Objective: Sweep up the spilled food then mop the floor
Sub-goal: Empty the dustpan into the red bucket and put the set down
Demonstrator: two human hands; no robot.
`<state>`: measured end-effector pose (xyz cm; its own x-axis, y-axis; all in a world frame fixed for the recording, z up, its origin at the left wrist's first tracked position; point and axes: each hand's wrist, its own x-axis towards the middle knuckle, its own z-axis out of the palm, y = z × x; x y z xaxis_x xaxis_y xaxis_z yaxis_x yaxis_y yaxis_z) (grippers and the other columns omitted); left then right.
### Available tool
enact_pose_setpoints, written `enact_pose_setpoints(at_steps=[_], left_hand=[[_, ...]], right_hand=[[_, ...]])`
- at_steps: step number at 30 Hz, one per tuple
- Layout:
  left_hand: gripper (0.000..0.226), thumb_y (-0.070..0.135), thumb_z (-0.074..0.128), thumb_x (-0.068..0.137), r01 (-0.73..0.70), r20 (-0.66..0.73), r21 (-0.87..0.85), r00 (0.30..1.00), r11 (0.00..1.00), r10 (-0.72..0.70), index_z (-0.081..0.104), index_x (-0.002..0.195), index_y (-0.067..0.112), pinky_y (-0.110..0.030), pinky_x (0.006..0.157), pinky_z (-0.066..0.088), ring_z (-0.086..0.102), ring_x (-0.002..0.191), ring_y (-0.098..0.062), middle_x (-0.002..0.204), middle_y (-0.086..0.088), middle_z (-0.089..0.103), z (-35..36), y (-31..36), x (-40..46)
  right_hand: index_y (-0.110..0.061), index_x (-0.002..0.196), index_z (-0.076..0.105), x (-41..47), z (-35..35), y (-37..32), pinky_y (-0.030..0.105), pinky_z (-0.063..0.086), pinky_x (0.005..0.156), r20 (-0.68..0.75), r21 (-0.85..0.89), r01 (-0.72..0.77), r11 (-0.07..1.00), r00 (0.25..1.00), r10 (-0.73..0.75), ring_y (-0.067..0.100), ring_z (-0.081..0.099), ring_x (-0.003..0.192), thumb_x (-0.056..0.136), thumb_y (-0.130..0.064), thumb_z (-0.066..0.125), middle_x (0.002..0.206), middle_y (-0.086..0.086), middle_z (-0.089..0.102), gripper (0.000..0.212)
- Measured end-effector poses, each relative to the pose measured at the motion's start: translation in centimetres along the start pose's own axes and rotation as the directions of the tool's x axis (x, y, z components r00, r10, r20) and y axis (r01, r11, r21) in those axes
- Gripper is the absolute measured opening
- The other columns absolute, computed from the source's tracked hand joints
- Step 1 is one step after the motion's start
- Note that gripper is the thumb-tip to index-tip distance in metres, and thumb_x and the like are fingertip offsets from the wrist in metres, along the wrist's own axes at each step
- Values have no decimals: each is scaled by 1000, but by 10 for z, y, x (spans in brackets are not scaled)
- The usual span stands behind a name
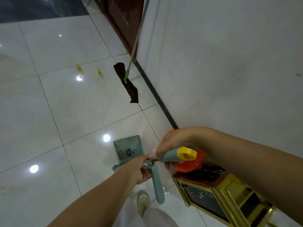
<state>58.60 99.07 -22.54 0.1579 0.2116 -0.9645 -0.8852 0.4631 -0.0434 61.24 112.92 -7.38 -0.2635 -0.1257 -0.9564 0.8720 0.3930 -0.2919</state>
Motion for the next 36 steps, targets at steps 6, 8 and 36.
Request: enact_pose_setpoints(at_steps=[6,8,36], left_hand=[[23,22,70,85,-70,-5,-10,998,997,70,59,86,2,-23,34,48,56,30,-19,63,-14,60,12,31,-6],[21,22,68,86,-92,3,-4,996,996,92,59,82,3,-21,33,46,55,28,-19,58,-13,60,16,46,-10],[22,24,67,88,-241,-25,-52,970,969,240,59,78,6,-34,36,54,61,62,-21,72,-12,61,224,207,-5]], right_hand=[[-17,82,66,-17,-19,-6,21,51,55,-62,27,74,997,995,-72,9,65,62,86,-29,59,81,4,68,15],[-13,97,68,-18,-25,-5,15,52,58,-135,87,144,986,982,-131,2,63,62,91,-26,57,86,0,63,18],[-29,101,64,-61,-219,78,23,53,87,-712,-123,748,652,391,-583,10,64,95,86,-5,67,101,6,69,29]])
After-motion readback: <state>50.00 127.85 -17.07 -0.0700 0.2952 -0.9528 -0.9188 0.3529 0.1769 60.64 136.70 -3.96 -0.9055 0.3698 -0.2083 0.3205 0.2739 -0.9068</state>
